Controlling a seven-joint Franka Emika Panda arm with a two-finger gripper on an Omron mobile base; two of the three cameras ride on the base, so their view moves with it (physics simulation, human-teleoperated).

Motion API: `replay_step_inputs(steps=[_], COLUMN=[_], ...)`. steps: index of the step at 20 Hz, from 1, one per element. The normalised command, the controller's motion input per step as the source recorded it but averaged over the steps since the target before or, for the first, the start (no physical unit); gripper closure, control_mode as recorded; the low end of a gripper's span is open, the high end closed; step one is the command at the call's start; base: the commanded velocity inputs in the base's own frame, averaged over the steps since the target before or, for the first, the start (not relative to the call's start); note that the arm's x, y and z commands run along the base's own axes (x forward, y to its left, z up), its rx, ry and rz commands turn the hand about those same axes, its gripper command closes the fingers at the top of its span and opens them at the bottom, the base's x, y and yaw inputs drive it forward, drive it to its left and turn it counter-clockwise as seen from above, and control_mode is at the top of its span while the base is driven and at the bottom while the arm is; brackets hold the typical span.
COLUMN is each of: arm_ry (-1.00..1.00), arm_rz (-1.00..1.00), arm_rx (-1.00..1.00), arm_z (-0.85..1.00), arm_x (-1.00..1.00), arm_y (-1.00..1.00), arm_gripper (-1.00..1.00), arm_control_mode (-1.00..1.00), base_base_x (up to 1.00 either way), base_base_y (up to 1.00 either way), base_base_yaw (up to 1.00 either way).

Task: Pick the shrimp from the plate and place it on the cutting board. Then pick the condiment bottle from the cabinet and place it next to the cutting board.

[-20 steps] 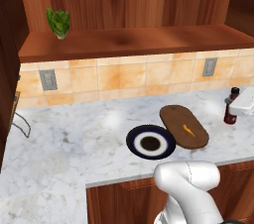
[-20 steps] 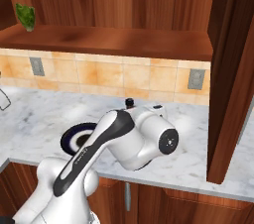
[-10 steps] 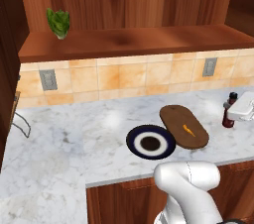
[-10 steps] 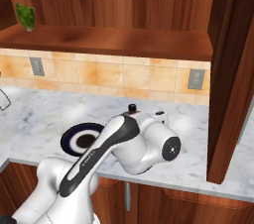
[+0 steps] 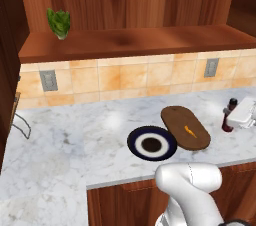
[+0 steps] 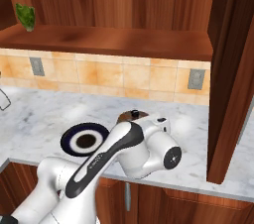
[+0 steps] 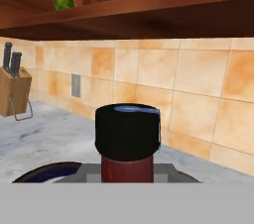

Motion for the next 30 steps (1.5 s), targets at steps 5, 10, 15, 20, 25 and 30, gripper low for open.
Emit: replay_step_inputs(steps=[5,10,15,20,25,30], arm_ry=[-0.02,-0.02,-0.02,0.0,0.0,0.0], arm_rz=[0.0,0.0,0.0,0.0,0.0,0.0], arm_rx=[-0.01,-0.01,-0.01,0.0,0.0,0.0], arm_z=[-0.19,-0.19,-0.19,-0.16,-0.11,-0.08], arm_x=[0.07,0.08,0.1,0.11,0.1,0.08], arm_y=[-0.08,-0.09,-0.08,-0.07,-0.06,-0.07], arm_gripper=[1.0,1.0,1.0,1.0,1.0,1.0], arm_control_mode=[-1.0,-1.0,-1.0,-1.0,-1.0,-1.0], base_base_x=[0.0,0.0,0.0,0.0,0.0,0.0], base_base_y=[0.0,0.0,0.0,0.0,0.0,0.0], base_base_yaw=[0.0,0.0,0.0,0.0,0.0,0.0])
